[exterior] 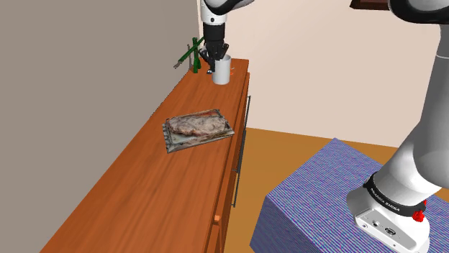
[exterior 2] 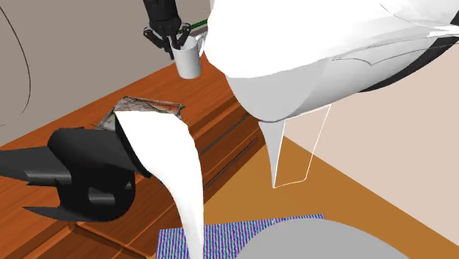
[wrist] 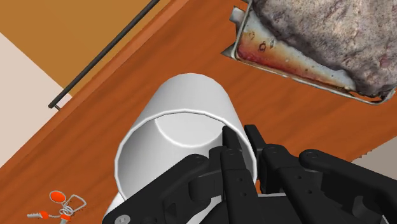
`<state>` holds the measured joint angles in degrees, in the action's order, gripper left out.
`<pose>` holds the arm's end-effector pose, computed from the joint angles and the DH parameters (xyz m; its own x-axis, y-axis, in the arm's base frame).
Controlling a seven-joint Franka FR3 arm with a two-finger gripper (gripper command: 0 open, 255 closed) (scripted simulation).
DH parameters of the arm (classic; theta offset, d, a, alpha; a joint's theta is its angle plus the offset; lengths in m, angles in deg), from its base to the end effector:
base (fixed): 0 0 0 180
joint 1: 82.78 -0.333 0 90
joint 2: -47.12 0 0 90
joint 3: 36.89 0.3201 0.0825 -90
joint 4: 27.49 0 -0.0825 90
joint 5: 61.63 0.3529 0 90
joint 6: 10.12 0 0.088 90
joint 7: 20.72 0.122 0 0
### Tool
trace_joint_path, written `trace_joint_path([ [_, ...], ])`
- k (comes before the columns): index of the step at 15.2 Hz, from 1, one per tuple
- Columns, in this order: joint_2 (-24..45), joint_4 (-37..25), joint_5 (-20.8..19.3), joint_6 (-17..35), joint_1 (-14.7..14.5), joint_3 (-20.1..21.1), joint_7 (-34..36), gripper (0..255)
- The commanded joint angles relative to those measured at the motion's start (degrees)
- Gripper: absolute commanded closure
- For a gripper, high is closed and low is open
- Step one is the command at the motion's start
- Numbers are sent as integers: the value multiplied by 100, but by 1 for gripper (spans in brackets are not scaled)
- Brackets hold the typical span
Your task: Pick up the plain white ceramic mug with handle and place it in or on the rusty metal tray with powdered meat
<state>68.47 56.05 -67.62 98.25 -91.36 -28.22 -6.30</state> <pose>0.6280 0.1702 0.4760 0.9949 0.0679 0.0741 0.0660 -0.9974 0.0287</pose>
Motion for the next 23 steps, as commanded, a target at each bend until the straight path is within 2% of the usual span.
trace_joint_path([
  [1, -69, 86, -28, 5, -146, 61, 224, 255],
  [7, -50, -21, -148, -135, -659, 269, 949, 255],
  [13, 158, -402, -289, -367, -1179, 452, 1628, 255],
  [23, 230, 262, -332, 364, -1152, 430, 1698, 255],
])
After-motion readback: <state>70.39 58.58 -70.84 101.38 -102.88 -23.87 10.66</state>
